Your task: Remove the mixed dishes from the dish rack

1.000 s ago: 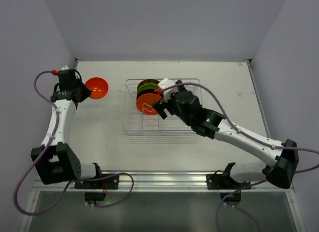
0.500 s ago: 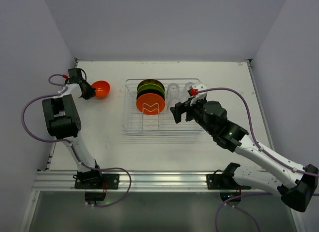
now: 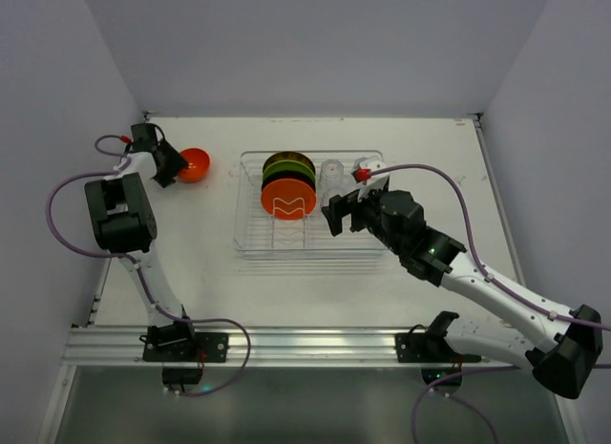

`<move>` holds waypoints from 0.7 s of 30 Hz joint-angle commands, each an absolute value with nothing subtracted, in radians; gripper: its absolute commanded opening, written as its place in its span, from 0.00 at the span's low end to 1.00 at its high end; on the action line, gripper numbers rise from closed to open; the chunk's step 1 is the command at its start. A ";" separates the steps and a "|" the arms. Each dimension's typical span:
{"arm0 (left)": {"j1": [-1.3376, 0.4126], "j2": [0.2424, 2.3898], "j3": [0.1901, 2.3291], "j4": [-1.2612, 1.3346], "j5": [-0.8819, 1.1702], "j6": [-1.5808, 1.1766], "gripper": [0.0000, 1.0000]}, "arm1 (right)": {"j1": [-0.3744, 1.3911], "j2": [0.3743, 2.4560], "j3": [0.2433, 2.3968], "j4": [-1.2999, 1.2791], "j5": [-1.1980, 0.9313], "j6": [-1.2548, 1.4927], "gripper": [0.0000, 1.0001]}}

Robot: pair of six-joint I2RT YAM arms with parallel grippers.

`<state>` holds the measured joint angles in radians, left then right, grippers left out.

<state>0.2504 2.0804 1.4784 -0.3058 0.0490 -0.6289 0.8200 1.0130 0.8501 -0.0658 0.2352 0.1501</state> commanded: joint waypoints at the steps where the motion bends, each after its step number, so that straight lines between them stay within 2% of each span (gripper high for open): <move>1: 0.255 2.069 1.536 -0.362 0.045 -0.627 0.65 | 0.811 1.028 0.851 -0.012 0.227 0.164 0.99; 3: 0.255 2.016 1.532 -0.382 0.020 -0.634 0.80 | 0.808 1.034 0.851 -0.012 0.207 0.158 0.99; 4: 0.255 1.997 1.535 -0.388 0.014 -0.630 0.94 | 0.810 1.043 0.851 -0.012 0.198 0.155 0.99; 5: 0.256 1.970 1.546 -0.431 -0.020 -0.629 1.00 | 0.808 1.048 0.851 -0.012 0.184 0.144 0.99; 10: 0.255 1.908 1.684 -0.633 -0.106 -0.594 1.00 | 0.808 1.078 0.859 -0.011 0.095 0.089 0.99; 12: 0.255 1.800 1.645 -0.658 -0.149 -0.597 1.00 | 0.810 1.104 0.876 -0.017 0.097 0.063 0.99; 14: 0.249 1.618 1.497 -0.611 -0.161 -0.594 1.00 | 0.808 1.141 0.916 -0.040 0.098 0.042 0.99; 18: 0.189 1.297 1.203 -0.511 -0.112 -0.542 1.00 | 0.807 1.231 1.006 -0.064 0.109 -0.073 0.84; 21: 0.077 1.109 1.050 -0.503 -0.118 -0.482 1.00 | 0.792 1.342 1.075 -0.116 0.084 -0.155 0.83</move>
<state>0.1616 1.2057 1.1896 -0.5304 -0.1143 -0.5686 0.8059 1.2606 0.9821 -0.0914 0.1089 -0.0360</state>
